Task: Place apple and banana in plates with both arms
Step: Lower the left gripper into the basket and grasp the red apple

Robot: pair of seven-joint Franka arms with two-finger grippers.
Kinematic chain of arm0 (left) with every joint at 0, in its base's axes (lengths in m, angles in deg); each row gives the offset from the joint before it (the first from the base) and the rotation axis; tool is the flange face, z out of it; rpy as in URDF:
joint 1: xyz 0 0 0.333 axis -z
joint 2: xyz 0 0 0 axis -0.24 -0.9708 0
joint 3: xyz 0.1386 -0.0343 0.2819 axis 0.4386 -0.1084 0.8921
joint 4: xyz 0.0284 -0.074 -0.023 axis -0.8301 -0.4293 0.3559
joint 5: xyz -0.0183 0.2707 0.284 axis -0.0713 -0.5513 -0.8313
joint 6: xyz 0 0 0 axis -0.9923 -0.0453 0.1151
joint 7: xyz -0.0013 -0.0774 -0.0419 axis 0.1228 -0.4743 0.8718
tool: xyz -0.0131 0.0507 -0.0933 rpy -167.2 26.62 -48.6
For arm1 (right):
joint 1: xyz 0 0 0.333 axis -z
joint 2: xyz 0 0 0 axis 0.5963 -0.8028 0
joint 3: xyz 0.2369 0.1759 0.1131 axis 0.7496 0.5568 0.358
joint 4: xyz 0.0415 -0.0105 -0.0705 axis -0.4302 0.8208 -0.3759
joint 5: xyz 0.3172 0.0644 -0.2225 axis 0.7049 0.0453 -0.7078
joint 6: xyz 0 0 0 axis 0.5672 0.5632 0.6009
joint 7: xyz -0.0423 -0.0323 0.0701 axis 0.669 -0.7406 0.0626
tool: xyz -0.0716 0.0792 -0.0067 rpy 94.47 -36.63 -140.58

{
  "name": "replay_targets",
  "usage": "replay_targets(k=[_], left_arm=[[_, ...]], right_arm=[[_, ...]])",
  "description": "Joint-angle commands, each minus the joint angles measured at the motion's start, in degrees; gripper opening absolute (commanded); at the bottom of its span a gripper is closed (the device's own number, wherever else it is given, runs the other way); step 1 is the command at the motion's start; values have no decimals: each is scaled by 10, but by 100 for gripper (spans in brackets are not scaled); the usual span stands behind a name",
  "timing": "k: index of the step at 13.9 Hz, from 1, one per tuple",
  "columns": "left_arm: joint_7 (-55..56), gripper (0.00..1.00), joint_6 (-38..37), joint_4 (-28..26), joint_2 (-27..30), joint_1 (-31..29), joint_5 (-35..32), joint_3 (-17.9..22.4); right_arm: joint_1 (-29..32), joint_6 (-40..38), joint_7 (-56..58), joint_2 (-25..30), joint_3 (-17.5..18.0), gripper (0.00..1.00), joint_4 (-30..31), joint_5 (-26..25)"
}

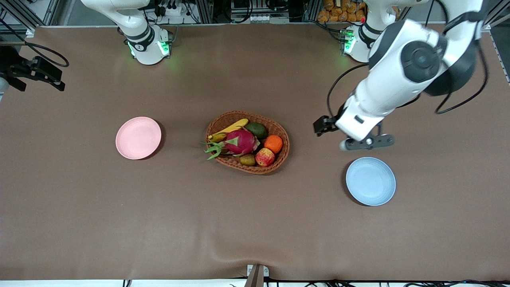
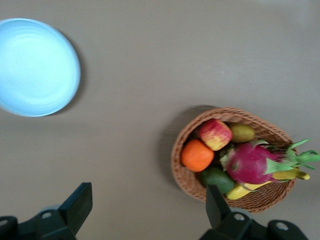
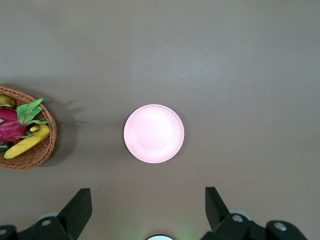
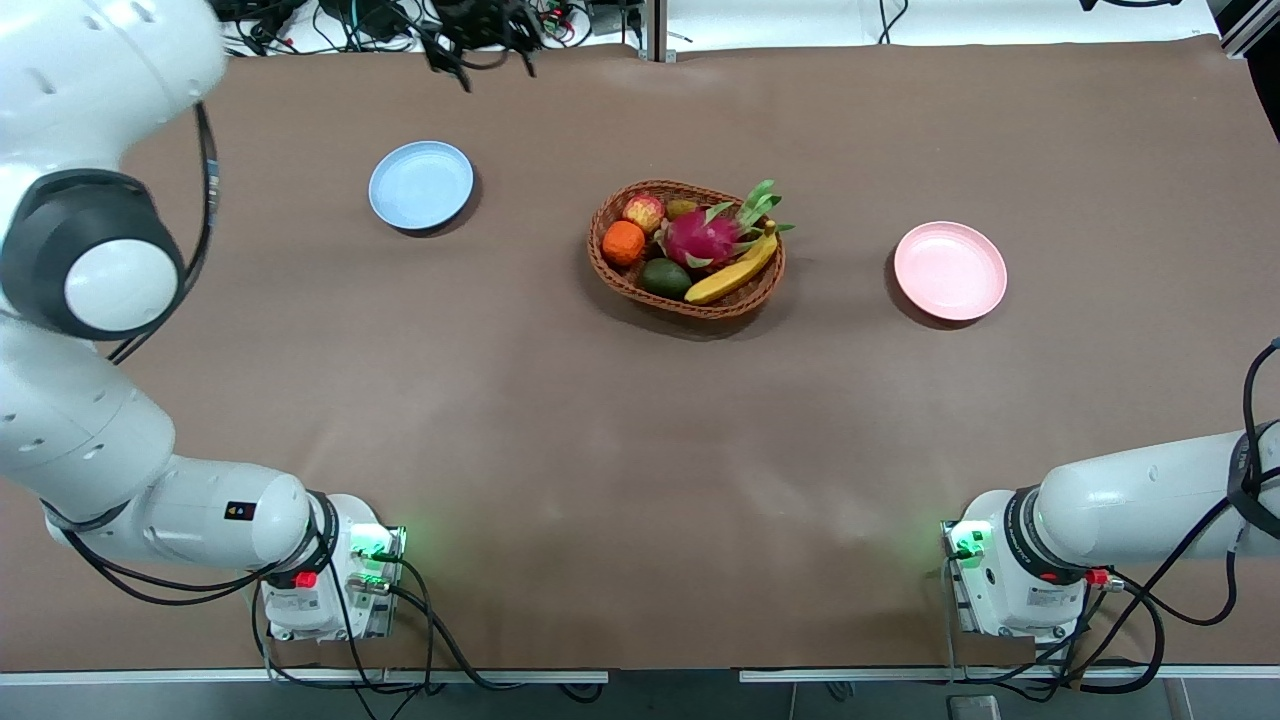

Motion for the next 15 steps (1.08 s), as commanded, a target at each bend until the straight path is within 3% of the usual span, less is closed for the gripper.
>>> replay_targets(k=[1, 5, 11, 15], left_arm=[[5, 100, 69, 22, -60, 49, -29, 3], [4, 100, 110, 75, -152, 110, -57, 9], [9, 100, 183, 75, -212, 167, -121, 20], [23, 100, 195, 74, -238, 220, -127, 72]], right_arm=[[7, -7, 8, -6, 5, 100, -12, -6], [7, -7, 7, -6, 5, 100, -12, -6], [7, -7, 7, -6, 5, 100, -12, -6], [7, -7, 6, -6, 5, 100, -12, -5]])
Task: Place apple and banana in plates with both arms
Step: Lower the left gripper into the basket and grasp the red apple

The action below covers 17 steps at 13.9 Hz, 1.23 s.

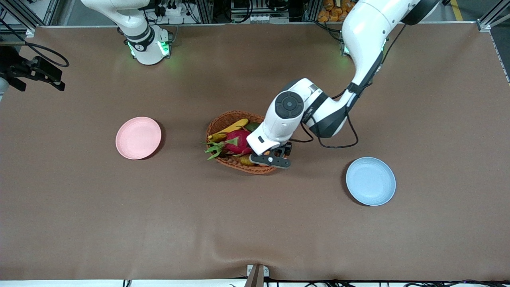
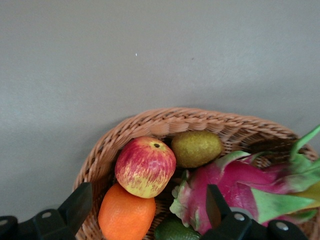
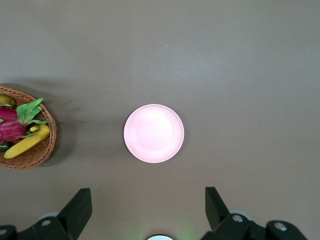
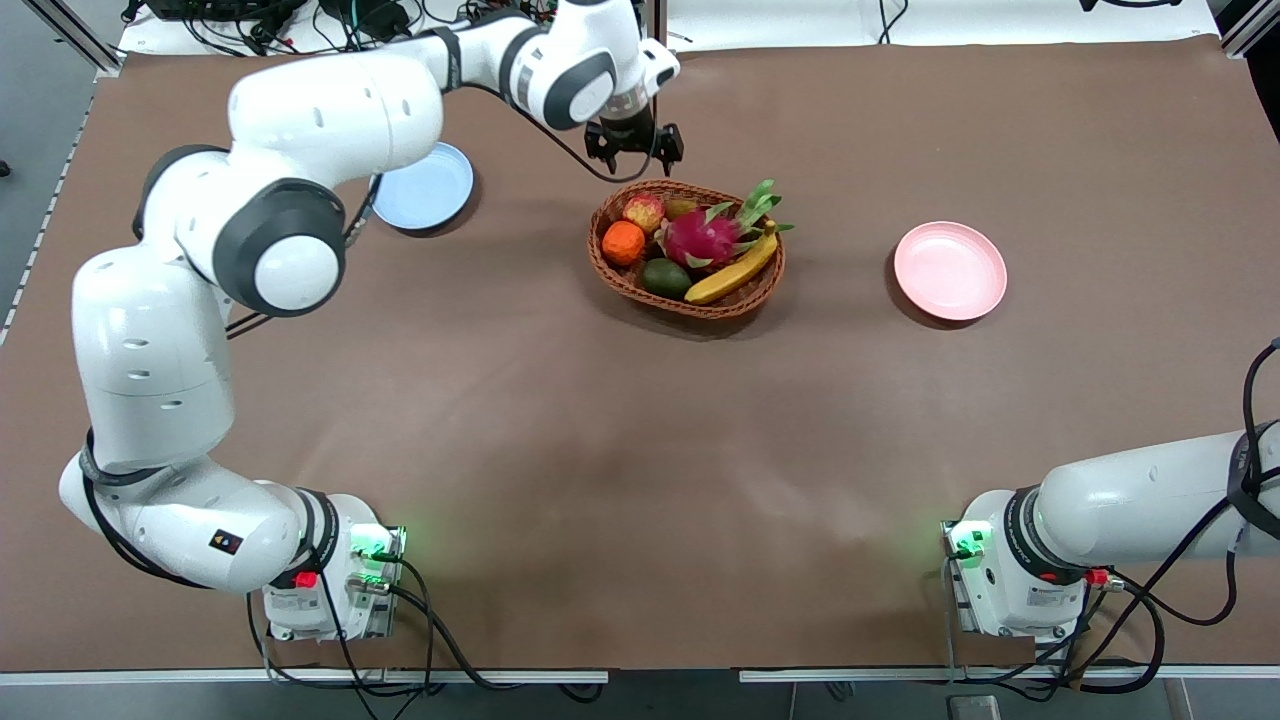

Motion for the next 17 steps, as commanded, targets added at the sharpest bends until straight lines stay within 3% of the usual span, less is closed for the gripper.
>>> replay_targets(k=[1, 3, 7, 17], left_arm=[[39, 100, 2, 19, -26, 37, -16, 34], [54, 100, 2, 19, -35, 46, -15, 42], [94, 86, 2, 18, -45, 49, -15, 42], [92, 91, 30, 20, -71, 59, -16, 59]], right_arm=[[7, -7, 6, -6, 5, 100, -12, -5], [7, -6, 7, -6, 5, 100, -12, -5], [8, -7, 7, -6, 5, 100, -12, -5], [7, -6, 7, -6, 5, 100, -12, -5]])
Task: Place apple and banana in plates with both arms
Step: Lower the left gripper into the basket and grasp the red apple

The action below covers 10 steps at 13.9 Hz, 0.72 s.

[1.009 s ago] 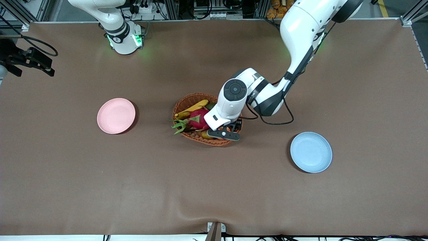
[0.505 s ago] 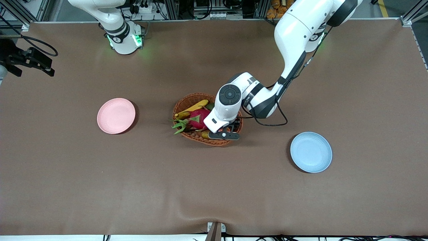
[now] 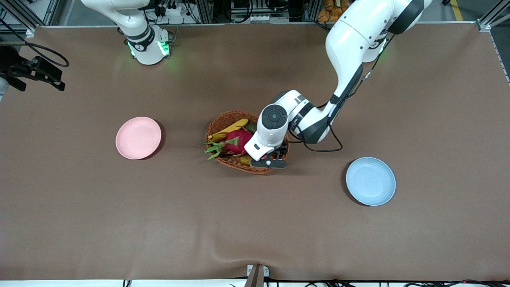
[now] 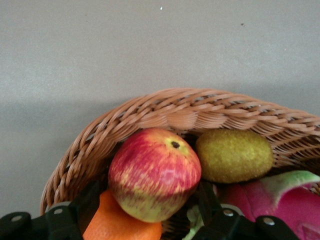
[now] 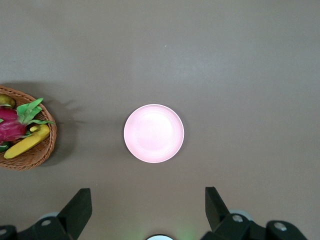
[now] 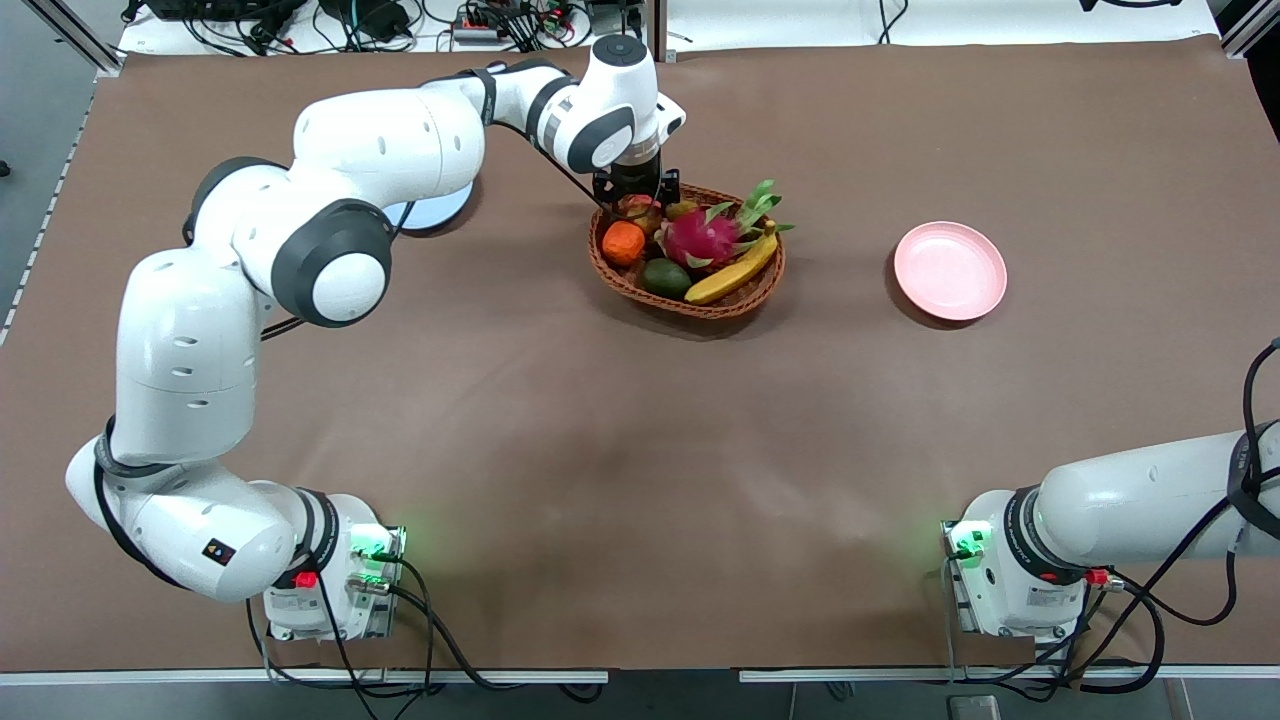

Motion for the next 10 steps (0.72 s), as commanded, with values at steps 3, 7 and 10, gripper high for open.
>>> replay_targets(k=[3, 7, 10], left_arm=[[17, 92, 38, 18, -26, 13, -15, 10], [12, 55, 44, 18, -33, 13, -23, 10], [17, 0, 42, 17, -19, 12, -25, 10]], right_arm=[[8, -6, 7, -6, 5, 100, -12, -4], [8, -6, 7, -6, 5, 100, -12, -4], [8, -6, 7, -6, 5, 100, -12, -4]])
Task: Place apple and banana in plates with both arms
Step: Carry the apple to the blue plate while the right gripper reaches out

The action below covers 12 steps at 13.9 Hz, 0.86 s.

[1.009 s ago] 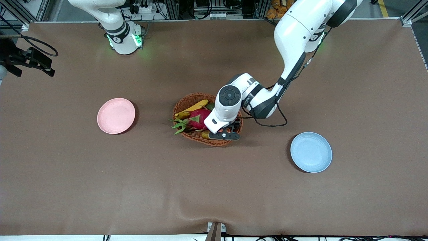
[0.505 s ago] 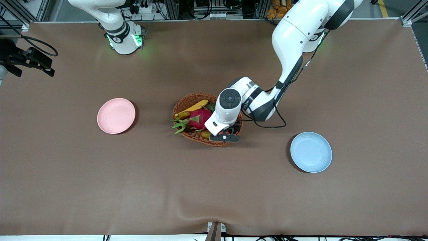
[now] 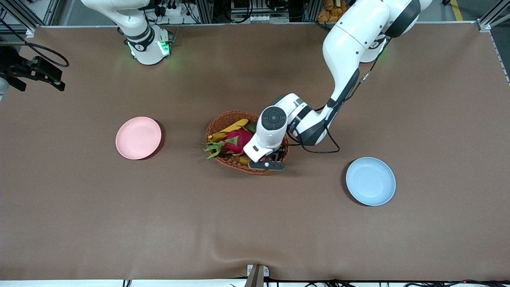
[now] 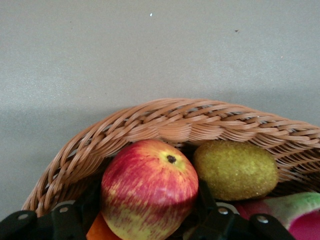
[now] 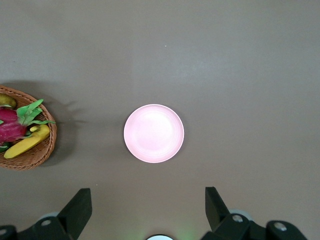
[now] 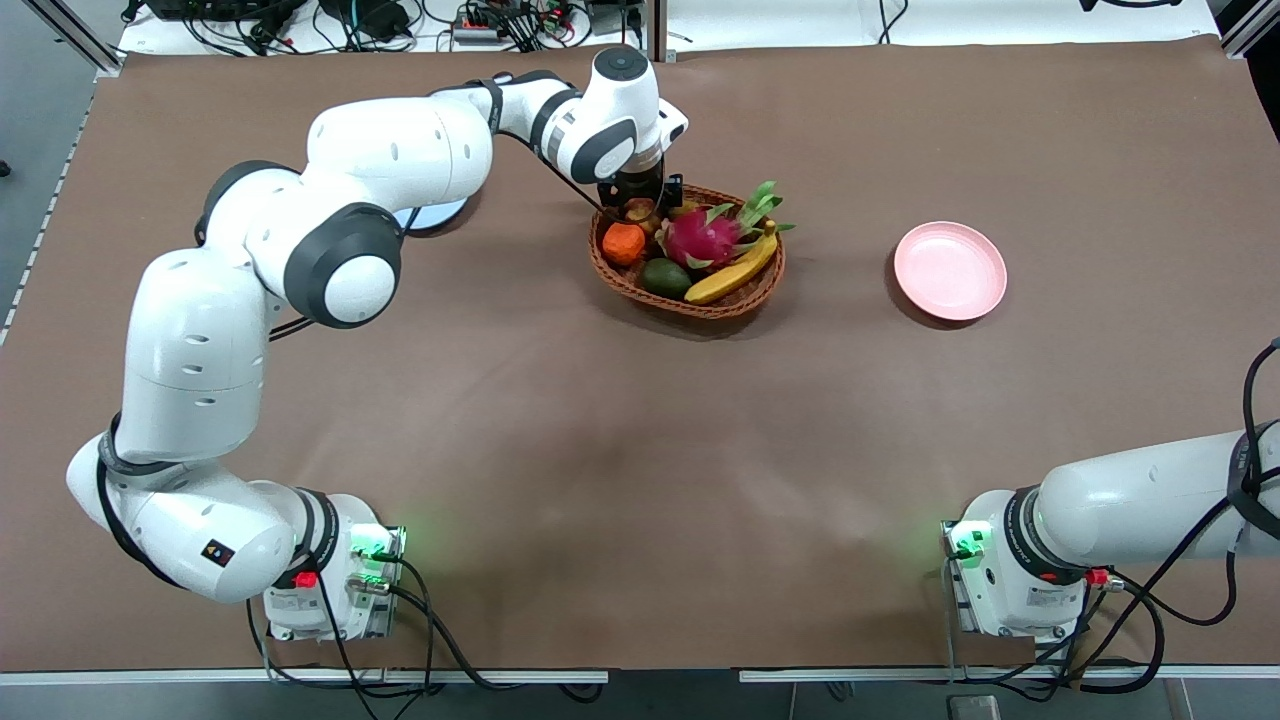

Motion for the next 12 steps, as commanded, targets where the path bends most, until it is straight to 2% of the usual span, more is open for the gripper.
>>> replay_targets(k=[1, 2, 5, 8, 12], left_arm=[[18, 0, 4, 15, 10, 5, -17, 5], [18, 0, -6, 13, 26, 1, -18, 5], [16, 0, -108, 11, 116, -11, -14, 4], [9, 0, -189, 10, 181, -66, -7, -1], [-9, 0, -250, 4, 201, -152, 4, -2]], right_arm=[[8, -6, 7, -6, 5, 100, -12, -4], [8, -6, 7, -6, 5, 100, -12, -4], [8, -6, 7, -6, 5, 100, -12, -4], [8, -6, 7, -6, 5, 100, -12, -4], [9, -6, 9, -7, 5, 100, -13, -4]])
